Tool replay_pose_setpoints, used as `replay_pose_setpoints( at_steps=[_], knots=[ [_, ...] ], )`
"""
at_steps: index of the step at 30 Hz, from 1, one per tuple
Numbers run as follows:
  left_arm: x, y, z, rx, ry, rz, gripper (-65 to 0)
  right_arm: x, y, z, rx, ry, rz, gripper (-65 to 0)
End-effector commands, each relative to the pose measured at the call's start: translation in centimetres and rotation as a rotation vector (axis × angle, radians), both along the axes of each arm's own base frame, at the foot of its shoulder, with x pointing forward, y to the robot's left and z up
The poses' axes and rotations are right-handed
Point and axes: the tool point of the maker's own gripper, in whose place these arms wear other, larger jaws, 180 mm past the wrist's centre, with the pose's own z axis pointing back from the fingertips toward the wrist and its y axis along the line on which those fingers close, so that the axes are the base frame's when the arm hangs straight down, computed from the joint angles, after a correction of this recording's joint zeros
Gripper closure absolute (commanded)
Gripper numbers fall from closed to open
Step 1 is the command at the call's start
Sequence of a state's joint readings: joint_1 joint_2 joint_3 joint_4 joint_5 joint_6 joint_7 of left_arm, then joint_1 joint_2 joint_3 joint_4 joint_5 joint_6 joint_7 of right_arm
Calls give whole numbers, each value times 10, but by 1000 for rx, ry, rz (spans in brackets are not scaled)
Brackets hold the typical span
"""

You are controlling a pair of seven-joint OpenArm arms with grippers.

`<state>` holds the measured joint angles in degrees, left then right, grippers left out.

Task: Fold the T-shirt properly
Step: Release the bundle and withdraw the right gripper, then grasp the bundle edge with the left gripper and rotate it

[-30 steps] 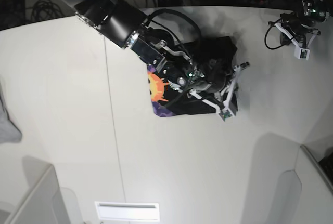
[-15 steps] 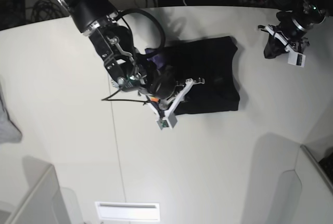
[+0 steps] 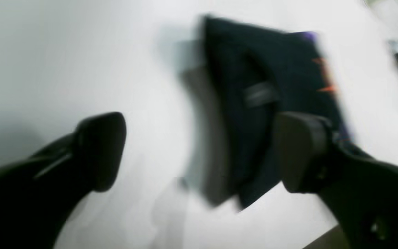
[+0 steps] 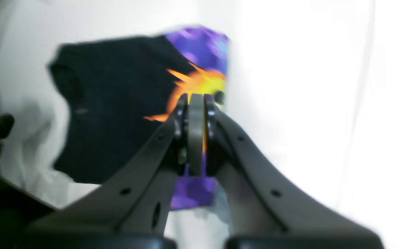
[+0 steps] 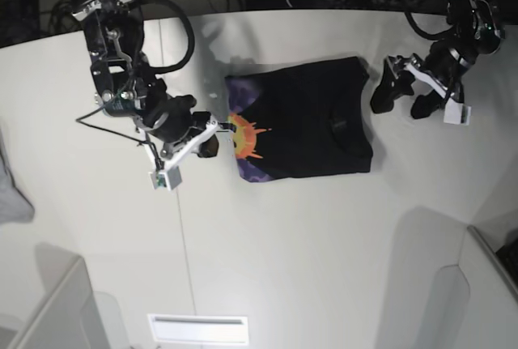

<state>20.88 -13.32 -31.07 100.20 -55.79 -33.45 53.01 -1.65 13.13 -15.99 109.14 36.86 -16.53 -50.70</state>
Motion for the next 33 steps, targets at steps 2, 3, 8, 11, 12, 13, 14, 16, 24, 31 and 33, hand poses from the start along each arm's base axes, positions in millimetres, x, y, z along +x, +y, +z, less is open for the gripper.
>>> replay_pose_setpoints(
  at_steps=[2,3,8,11,12,13,14,16,24,31,33],
  knots=[
    [8,-10,5,-22,-30,-33,-650,8,-4,12,3,-49,-4,0],
    [10,-17,3,-36,-27,-48,-650,5,-6,9,-5,-40,-4,0],
    [24,-38,-18,-134,7,-34,-650,1,-10,4,-15,-27,-6,0],
    [30,-37,-34,-140,59,16,-650,-2,-13,1,-15,-19,-18,0],
    [31,-38,-40,-130,79,32,-650,0,-19,2,-13,-28,-40,0],
    [33,-40,-42,-123,89,41,-650,-1,-24,0,-12,-29,-61,0],
    [35,-41,-44,-112,94,44,-650,0,-29,0,-10,-37,-82,0],
    [37,-44,-49,-87,106,48,-650,1,-37,0,-11,-65,-102,0],
    [31,-80,-70,-36,168,-50,-650,-3,-78,-2,-32,-112,-180,0],
    [29,-82,-91,-67,233,-45,-319,-11,-104,-6,-61,-103,-225,0],
    [30,-82,-92,-67,236,-41,-235,-13,-106,-6,-67,-120,-194,0]
  ],
)
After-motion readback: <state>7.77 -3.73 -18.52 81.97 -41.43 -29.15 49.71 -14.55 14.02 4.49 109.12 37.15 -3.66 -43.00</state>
